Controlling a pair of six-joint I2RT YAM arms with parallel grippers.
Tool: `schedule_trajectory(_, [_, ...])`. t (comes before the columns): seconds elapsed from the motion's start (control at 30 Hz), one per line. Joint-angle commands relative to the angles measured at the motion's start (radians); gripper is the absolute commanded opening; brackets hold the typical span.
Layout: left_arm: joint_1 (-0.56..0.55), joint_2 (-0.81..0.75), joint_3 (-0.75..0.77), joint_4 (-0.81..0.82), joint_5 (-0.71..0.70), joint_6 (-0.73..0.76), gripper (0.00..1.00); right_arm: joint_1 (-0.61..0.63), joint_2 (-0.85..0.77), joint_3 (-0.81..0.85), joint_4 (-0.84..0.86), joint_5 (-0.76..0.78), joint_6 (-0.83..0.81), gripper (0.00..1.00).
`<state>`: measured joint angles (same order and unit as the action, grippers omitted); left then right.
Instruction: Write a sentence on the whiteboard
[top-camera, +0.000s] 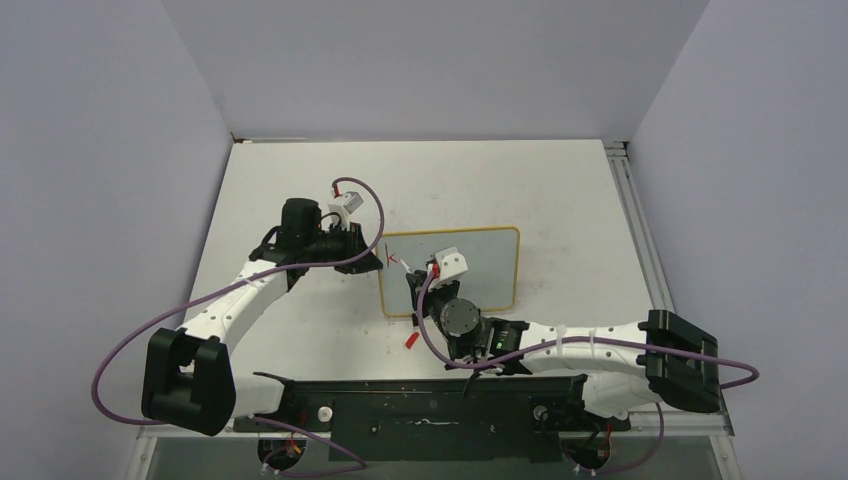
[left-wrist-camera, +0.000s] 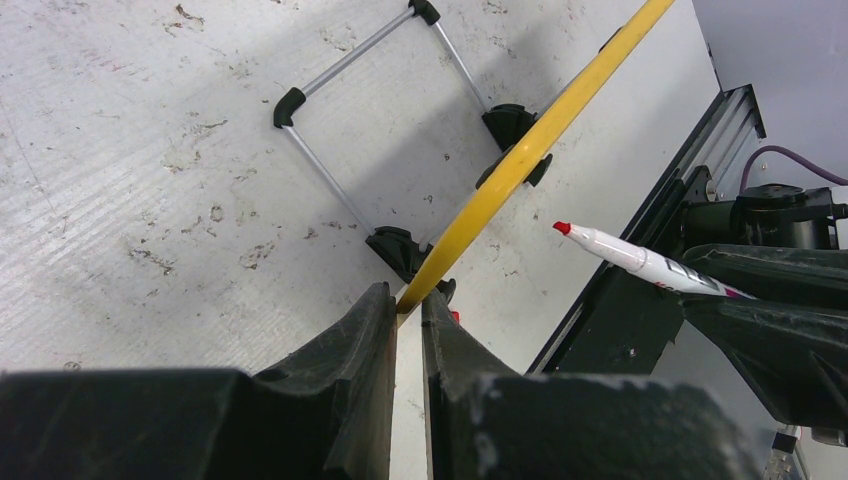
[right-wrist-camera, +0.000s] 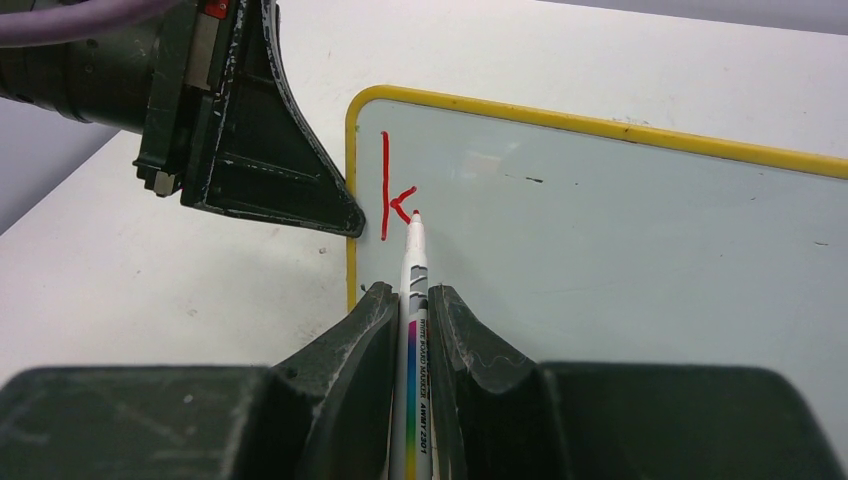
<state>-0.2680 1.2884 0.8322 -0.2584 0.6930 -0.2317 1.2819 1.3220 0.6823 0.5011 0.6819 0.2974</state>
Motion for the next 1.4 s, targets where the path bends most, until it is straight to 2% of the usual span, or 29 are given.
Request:
schedule_trajectory(0.0, [-0.007,-0.029,0.033,0.015,0.022,-0.006,0.01,-0.013,0.011,0.022,0.047,0.015,-0.007,0.05])
schedule_trajectory(0.67, [-0.007,-0.025,0.034,0.014,0.024,-0.006,0.01,-0.051,0.05,0.024,0.073,-0.024,-0.002,0.05])
schedule_trajectory(1.37, [-0.007,-0.028,0.035,0.013,0.025,-0.006,0.01,-0.05,-0.004,-0.022,0.027,0.049,0.032,0.05])
